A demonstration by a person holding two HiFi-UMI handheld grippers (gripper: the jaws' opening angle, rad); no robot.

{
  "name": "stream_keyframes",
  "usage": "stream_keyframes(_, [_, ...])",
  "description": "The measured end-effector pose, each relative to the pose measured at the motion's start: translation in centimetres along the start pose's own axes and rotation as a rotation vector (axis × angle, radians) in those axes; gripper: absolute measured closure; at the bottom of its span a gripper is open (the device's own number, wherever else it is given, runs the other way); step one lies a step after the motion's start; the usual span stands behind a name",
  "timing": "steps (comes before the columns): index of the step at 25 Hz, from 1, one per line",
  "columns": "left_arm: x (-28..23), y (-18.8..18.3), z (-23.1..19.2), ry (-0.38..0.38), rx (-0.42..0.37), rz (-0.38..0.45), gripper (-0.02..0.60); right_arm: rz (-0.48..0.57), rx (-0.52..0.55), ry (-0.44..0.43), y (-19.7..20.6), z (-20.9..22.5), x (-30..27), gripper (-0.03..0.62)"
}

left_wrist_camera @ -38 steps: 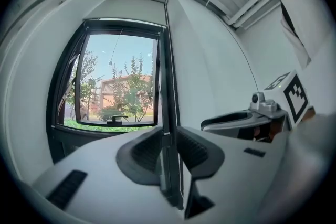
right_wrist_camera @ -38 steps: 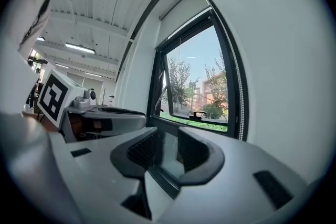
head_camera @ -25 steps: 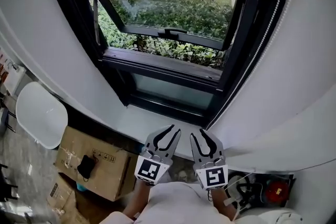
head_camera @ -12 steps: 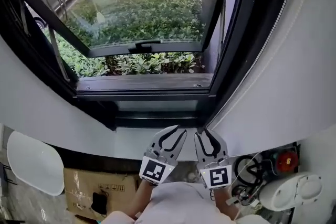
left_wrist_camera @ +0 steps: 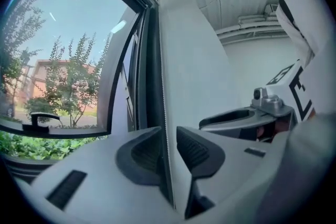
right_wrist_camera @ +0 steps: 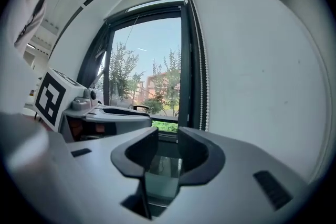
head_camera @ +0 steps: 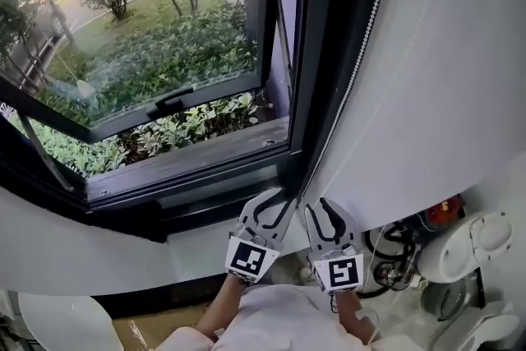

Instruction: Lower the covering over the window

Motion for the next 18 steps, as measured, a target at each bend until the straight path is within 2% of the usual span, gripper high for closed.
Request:
stream_keyframes(6, [-3.6, 0.0, 0.1, 0.063, -0.009, -0.016, 0.471, -0.016, -0.024, 0.090, 0.6, 0.6, 0.5, 0.479])
stream_keyframes(18, [-10.2, 0.1, -0.2, 0.039, -0.013, -0.067, 0.411, -0.029, -0.040, 0.136, 0.8, 1.0, 0.5, 0.480])
Point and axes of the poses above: the fingertips, and each gripper's own axes: x backward along the fingers, z to its right, y out of its underside, the point moved 10 cm from there along x, backward along the fingers, and after that the axes turned 10 degrees about -z, right-handed, at the moved point
